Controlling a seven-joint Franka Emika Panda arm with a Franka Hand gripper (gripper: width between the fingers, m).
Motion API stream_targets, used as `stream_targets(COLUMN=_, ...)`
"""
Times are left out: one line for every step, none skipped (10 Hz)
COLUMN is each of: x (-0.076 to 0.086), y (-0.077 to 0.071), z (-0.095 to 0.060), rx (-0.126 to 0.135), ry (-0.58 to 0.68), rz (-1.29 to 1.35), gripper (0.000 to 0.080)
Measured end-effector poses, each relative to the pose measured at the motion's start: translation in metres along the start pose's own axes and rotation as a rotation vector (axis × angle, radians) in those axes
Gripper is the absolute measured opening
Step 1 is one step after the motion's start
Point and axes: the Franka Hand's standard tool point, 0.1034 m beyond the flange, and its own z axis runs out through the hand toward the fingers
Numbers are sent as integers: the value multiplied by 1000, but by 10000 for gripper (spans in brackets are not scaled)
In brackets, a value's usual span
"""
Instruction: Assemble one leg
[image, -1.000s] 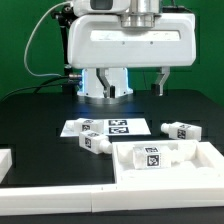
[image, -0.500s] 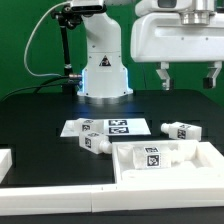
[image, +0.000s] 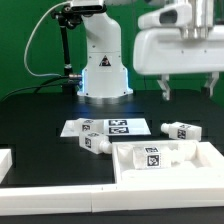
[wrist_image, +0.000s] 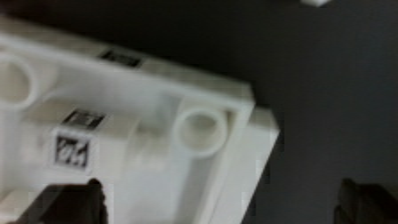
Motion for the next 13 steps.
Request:
stream_targets(x=-13, y=-17, z=17, rx=5, ry=10, rz=39, gripper=649)
stream_targets(x=-21, y=-32, z=26, rx=11, ry=31, rz=57, gripper=649)
stream_targets(x=-21, y=-30, z=24, rx=8, ry=22, rz=27, gripper=649)
stream_targets(x=-19, y=-29, z=24, rx=8, ry=26, rz=18, gripper=649)
stream_targets(x=-21, y=-33, z=25, rx=6, ry=15, rz=-31, gripper=649)
stream_targets(x=-24, y=-44, z=25, rx=-7, ry=-29, rz=-141, gripper=649)
stream_targets(x=-24, y=-48, z=25, rx=-9, ry=-41, rz=-230, gripper=649)
stream_targets(x=-27, y=-46, z=25, rx=-16, ry=-70, rz=-382, gripper=649)
stream_targets(x=-25, y=-36, z=23, rx=-8, ry=-47, rz=-429, gripper=649)
stream_targets(x=-27, y=-35, z=24, rx=-9, ry=-53, rz=-393, gripper=649)
stream_targets(x=-29, y=-36, z=26, rx=-9, ry=-85, rz=-395, gripper=649)
stream_targets(x=-32, y=-30, z=31, rx=-6, ry=-124, rz=-370, gripper=649)
stream_targets(x=-31, y=-33, z=34, rx=-22, ry=-156, rz=-349, gripper=649)
